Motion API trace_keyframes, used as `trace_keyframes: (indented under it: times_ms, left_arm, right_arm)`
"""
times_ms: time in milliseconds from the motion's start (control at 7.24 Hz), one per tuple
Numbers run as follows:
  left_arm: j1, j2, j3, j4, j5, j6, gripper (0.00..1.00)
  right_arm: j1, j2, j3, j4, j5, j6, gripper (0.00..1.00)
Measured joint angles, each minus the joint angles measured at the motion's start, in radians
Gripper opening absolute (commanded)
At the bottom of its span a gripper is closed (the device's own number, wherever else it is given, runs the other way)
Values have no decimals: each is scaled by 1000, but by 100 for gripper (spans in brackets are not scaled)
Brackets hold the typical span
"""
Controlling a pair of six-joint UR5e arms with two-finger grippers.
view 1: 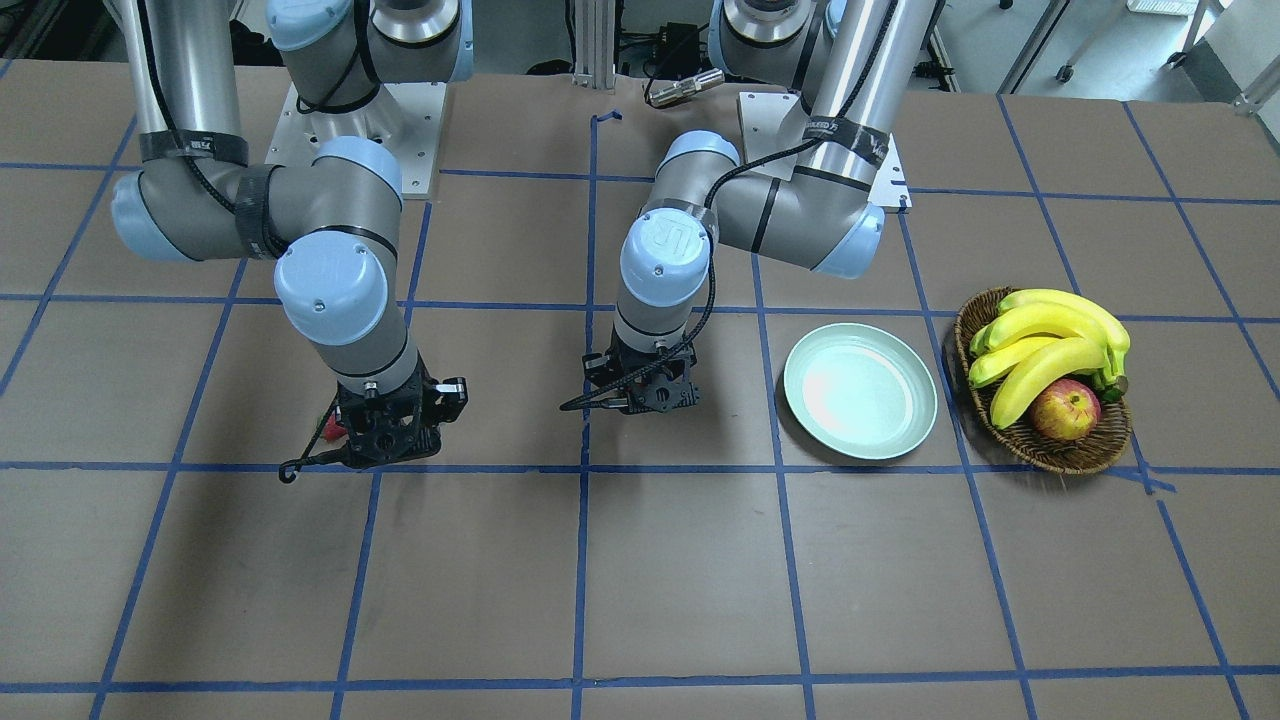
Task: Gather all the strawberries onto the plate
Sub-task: 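Grasp the set-down strawberry with the left gripper while the right grasps another, then place the strawberry on the plate with the left gripper while the right carries another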
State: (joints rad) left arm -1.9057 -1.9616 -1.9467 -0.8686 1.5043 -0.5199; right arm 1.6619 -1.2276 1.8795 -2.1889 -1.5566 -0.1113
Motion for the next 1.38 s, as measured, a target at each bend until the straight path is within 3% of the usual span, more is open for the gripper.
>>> trace_keyframes:
  times_ms: [691, 1106, 1382]
  left_arm:
    - [103, 112, 64, -207, 6, 103, 0]
    - [294, 206, 50, -356, 63, 410, 0]
    - [437, 249, -24, -379, 84, 567, 0]
  right_arm:
    - [146, 4, -45, -9, 126, 238, 0]
    - [243, 36, -46, -68, 197, 367, 0]
    - [304, 82, -47, -137, 224, 425, 0]
